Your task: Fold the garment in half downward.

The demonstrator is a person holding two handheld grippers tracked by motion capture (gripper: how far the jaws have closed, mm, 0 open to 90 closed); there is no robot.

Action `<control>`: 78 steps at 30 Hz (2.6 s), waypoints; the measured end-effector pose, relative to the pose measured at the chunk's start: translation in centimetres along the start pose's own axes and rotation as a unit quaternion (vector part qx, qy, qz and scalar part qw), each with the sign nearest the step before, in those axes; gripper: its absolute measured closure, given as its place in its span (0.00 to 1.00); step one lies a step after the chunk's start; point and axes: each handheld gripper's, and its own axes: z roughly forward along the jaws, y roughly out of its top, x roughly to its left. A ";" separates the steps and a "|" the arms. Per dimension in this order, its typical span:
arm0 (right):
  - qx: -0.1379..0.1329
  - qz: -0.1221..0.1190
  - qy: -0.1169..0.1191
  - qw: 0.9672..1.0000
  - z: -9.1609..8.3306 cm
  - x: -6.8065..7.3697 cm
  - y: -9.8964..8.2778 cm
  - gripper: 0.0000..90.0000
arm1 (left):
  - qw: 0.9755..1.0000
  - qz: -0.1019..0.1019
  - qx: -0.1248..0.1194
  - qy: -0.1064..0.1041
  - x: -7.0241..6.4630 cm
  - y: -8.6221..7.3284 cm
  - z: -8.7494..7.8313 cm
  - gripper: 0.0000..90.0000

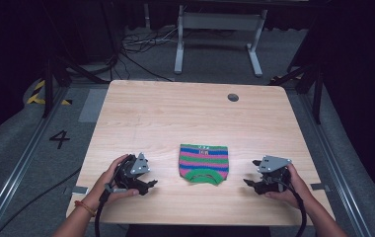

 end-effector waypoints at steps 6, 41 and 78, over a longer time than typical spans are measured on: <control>0.002 0.026 -0.015 1.000 -1.1 -0.8 -2.1 0.30 | 1.000 -0.007 0.010 0.008 0.6 -1.9 -1.2 0.23; -0.039 0.187 -0.032 0.981 -5.2 -2.2 -11.8 0.22 | 0.992 -0.120 -0.036 -0.003 2.1 -9.2 -3.5 0.15; -0.035 0.199 -0.046 0.978 -5.1 -2.4 -11.8 0.20 | 0.987 -0.156 -0.029 0.027 1.8 -9.4 -3.7 0.11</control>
